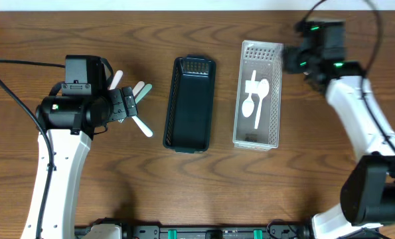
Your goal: Pack container
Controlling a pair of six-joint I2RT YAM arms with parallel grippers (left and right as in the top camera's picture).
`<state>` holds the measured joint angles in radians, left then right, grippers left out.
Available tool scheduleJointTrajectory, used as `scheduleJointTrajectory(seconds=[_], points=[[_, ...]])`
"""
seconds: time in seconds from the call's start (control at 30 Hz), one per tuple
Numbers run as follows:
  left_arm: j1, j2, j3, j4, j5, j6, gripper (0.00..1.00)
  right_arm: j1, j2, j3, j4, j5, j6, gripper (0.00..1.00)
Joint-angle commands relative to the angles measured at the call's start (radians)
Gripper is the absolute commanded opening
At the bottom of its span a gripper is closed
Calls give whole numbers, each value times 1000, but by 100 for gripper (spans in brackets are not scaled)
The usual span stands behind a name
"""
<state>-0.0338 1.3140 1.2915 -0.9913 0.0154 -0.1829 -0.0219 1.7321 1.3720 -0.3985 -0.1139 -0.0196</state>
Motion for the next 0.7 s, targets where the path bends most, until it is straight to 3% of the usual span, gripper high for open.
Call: scheduleJointTrajectory(seconds=[0.0,0.33,0.67], points=[[5,1,22,-4,-16,6,98,-108,26,16,19,35,-163,40],[5,1,22,-4,-16,6,98,-194,215,16,-2,35,-386,48],[5,1,22,-4,-16,6,98,-201,359,16,109,49,-369,52]])
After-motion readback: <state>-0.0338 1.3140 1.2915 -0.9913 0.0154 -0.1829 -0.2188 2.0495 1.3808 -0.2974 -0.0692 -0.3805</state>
